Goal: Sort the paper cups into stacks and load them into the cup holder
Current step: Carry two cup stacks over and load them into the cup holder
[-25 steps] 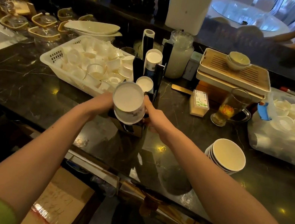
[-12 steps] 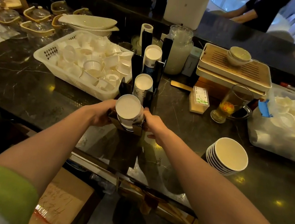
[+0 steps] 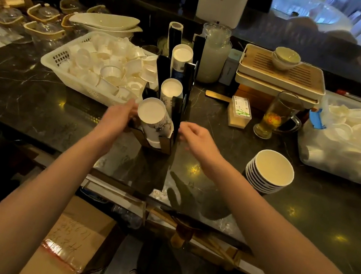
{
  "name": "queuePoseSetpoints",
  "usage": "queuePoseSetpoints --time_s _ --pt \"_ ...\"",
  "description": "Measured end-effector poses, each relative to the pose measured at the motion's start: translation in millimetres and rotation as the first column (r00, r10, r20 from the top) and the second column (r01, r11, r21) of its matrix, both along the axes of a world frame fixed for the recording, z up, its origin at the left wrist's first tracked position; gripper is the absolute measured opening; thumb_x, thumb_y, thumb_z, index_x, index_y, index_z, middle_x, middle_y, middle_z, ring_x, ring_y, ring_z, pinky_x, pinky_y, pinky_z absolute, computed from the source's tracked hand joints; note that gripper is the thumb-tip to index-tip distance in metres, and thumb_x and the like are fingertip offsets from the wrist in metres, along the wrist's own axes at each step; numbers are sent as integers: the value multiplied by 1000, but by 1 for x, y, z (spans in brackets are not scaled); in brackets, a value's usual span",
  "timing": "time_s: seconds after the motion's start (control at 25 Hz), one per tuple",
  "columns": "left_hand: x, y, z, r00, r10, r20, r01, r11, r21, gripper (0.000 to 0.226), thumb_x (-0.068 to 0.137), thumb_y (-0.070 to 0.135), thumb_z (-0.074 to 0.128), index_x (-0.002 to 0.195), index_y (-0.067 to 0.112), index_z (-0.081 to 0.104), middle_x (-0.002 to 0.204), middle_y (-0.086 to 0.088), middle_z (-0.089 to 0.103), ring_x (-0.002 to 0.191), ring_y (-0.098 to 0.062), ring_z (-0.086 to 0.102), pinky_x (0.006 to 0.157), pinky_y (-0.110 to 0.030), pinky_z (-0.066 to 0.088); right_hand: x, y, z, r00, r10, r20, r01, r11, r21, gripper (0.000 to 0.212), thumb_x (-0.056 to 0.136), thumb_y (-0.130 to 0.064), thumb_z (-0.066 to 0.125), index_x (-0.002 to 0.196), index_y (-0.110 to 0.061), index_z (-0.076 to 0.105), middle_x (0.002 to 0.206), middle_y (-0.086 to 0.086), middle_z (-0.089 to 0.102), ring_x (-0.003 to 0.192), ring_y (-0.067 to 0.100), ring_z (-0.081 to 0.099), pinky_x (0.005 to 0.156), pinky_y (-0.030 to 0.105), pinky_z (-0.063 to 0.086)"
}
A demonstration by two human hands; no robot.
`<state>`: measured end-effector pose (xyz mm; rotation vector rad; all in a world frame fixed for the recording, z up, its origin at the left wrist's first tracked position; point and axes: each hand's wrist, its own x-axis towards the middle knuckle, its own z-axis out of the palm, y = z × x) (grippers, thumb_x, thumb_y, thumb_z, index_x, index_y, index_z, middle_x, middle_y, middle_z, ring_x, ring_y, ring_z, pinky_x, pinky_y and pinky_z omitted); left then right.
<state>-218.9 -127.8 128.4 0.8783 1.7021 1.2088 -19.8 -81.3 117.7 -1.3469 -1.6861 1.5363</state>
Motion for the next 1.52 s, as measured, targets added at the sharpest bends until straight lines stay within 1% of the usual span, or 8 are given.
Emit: queuePoseSetpoints --time_s 0.16,0.36,0.56,0.8,0.92,1.04,1.32,1.52 --pt "47 -41 33 913 216 -345 11 834 551 21 96 29 51 116 26 58 115 11 60 108 0 58 88 -14 48 59 -21 36 997 -24 80 -18 875 484 49 98 -29 58 144 -20 44 137 -1 55 125 8 51 98 22 43" --pt "134 -40 27 872 -34 -488 362 716 597 30 92 16 63 121 14 58 115 1 61 107 -7 60 92 -28 51 146 -22 45 967 -209 148 28 663 748 58 95 -23 64 146 -15 39 144 -4 47 132 2 39 107 19 36" --pt "190 -17 -19 796 -411 -445 556 786 269 77 84 38 74 149 29 34 143 4 46 124 -5 51 103 -28 47 217 -22 10 946 -263 191 71 740 668 73 91 -40 67 151 -25 29 149 -14 35 138 1 33 112 24 31" --pt "218 -5 -58 758 -561 -332 630 762 150 105 75 36 82 152 47 11 159 1 29 139 -12 38 108 -30 38 246 -36 -36 969 -184 167 102 907 410 92 83 -50 72 154 -37 16 157 -13 29 136 -4 34 113 31 35" --pt "223 -3 -65 737 -577 -353 656 737 165 102 78 29 81 152 47 13 158 6 32 141 -11 36 115 -42 35 245 -39 -46 986 -106 126 56 937 346 93 83 -49 73 154 -43 12 148 -36 29 134 -11 35 114 30 35" --pt "226 -2 -65 766 -544 -343 620 767 168 97 81 23 78 153 42 16 153 4 40 138 -13 41 113 -48 37 239 -40 -51 990 -118 81 82 932 354 88 86 -38 73 153 -46 14 146 -29 37 135 1 42 113 36 38" --pt "179 -1 -20 809 -445 -383 566 767 304 96 82 29 75 154 39 12 148 16 39 123 1 52 94 -10 45 189 -21 -2 998 -61 -24 64 840 539 75 92 -30 68 154 -27 25 145 -3 49 130 5 48 100 19 45" --pt "106 -7 28 825 -338 -453 527 751 398 85 90 23 67 155 35 14 150 21 32 117 -7 59 88 -14 50 116 -4 51 992 60 -107 11 821 571 60 97 -23 59 150 -20 31 136 -6 48 123 0 52 93 21 51"
